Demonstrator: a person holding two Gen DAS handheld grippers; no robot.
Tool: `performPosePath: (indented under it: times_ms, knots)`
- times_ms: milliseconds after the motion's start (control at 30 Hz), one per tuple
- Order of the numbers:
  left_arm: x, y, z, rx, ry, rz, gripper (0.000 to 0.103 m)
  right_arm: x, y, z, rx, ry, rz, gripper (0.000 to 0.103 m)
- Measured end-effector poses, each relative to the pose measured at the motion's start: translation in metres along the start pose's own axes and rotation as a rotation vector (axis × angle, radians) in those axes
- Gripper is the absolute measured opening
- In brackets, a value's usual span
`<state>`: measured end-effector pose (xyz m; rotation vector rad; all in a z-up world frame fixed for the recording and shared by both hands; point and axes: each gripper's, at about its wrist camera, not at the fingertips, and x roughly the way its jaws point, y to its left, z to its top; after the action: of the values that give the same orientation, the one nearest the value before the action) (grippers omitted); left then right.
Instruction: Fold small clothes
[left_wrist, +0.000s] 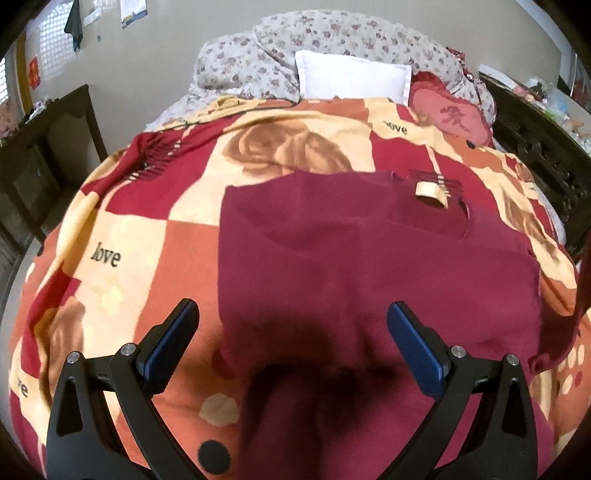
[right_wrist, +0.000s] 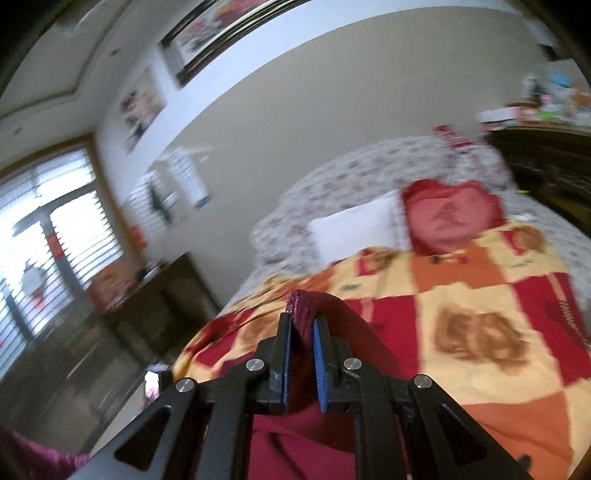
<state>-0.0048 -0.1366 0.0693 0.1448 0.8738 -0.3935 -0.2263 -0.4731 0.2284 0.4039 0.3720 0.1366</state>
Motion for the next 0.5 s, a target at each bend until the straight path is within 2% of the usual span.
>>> performPosePath:
  times_ms: [167, 300, 400, 467, 500]
  knots:
    - [-0.011, 0.014, 0.003, -0.029, -0.024, -0.001, 0.102, 0.086, 0.046, -0.009, -0.093, 0.199, 0.198, 0.010]
    - [-0.015, 0.030, 0.000, -0.059, -0.036, 0.007, 0.102, 0.172, 0.077, -0.040, -0.153, 0.403, 0.316, 0.010]
    - [-0.013, 0.043, -0.003, -0.072, -0.031, 0.015, 0.102, 0.232, 0.087, -0.069, -0.164, 0.545, 0.333, 0.010]
    - [-0.010, 0.051, -0.004, -0.079, -0.023, 0.024, 0.102, 0.266, 0.089, -0.088, -0.173, 0.596, 0.291, 0.010]
    - [-0.008, 0.056, -0.005, -0.084, -0.020, 0.026, 0.102, 0.284, 0.086, -0.097, -0.178, 0.612, 0.244, 0.012]
